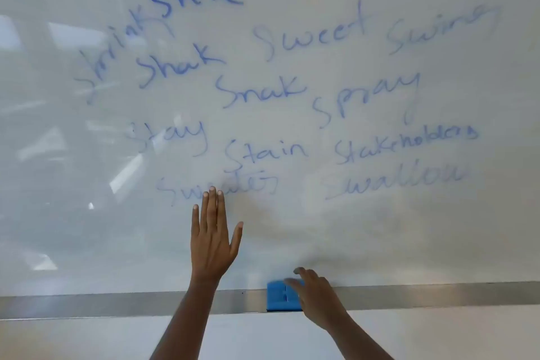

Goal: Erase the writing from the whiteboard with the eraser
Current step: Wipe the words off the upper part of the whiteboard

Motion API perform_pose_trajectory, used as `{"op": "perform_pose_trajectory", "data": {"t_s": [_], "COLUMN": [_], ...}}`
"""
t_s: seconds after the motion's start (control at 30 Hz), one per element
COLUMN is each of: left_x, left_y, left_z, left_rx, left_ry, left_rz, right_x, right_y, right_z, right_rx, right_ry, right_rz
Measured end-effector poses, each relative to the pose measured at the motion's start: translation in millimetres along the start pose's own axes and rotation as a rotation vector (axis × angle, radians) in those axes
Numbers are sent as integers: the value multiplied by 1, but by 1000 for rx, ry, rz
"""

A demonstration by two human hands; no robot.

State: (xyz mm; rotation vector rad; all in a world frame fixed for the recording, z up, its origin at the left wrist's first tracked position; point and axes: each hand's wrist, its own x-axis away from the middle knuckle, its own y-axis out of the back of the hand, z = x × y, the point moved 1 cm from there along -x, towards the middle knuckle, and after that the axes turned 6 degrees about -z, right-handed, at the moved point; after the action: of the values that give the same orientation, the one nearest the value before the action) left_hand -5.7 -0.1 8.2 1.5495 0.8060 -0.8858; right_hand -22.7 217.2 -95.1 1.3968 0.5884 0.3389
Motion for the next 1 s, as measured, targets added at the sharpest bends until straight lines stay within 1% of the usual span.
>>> {"op": "perform_pose_trajectory", "data": {"t_s": [0.03,0.07,0.23,0.37,0.57,0.67,0.77,0.8,0.83,0.9,0.93,0.97,1.0], "left_x": [2,2,15,13,-3,-17,-36,-43,-51,-69,-78,-87,-97], "left_y": [-1,0,-11,-16,-13,-8,0,3,5,13,16,20,25], "left_z": [1,2,10,11,13,12,11,10,9,7,6,5,4], "left_rx": [0,0,-20,-32,-21,-14,-16,-14,-13,-6,-4,-3,-4], "left_ry": [4,2,-51,-90,-122,-146,-171,-179,-188,-205,-212,-212,-215], "left_rz": [5,10,-10,-30,-91,-138,-187,-204,-223,-272,-293,-315,-339], "right_x": [-1,-2,-7,-12,-18,-13,-10,-8,-8,-8,-6,-3,-4], "right_y": [-5,-9,-25,-29,-24,-18,2,12,21,33,42,52,67], "right_z": [-1,-2,-5,-9,-13,-20,-24,-24,-23,-26,-25,-23,-23], "right_rx": [2,-4,67,82,35,-43,-167,-180,-208,-351,-375,-330,-262], "right_ry": [-13,-6,48,97,156,212,256,282,263,234,260,301,333], "right_rz": [90,123,225,209,206,149,47,-12,-61,-162,-223,-265,-352]}}
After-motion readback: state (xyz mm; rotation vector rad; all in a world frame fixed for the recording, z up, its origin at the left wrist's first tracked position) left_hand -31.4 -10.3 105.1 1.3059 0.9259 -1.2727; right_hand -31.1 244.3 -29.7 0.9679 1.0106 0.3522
